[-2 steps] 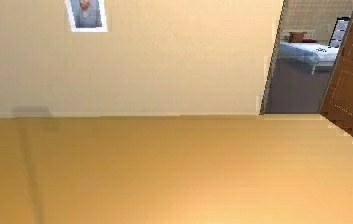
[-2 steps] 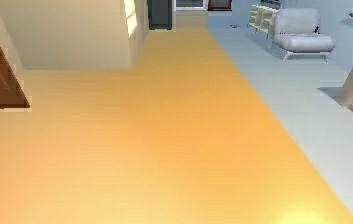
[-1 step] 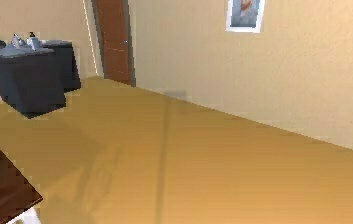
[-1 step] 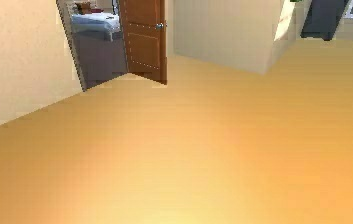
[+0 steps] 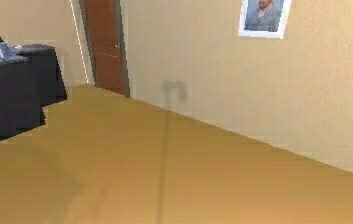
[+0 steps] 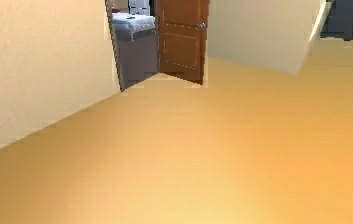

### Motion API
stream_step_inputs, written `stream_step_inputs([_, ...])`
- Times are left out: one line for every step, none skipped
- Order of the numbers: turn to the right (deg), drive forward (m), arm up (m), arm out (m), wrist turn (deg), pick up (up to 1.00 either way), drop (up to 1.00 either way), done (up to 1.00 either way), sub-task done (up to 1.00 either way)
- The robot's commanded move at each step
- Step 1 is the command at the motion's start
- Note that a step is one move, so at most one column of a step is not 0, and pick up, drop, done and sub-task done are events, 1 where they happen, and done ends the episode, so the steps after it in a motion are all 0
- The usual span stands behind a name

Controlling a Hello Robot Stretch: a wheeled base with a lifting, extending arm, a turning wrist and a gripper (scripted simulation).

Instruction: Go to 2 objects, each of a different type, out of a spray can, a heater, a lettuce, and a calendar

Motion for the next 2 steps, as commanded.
stream_step_inputs([-45.0, 0.0, 0.0, 0.0, 0.0, 0.0, 0.0, 0.0, 0.0])
stream_step_inputs([-33.0, 0.0, 0.0, 0.0, 0.0, 0.0, 0.0, 0.0, 0.0])
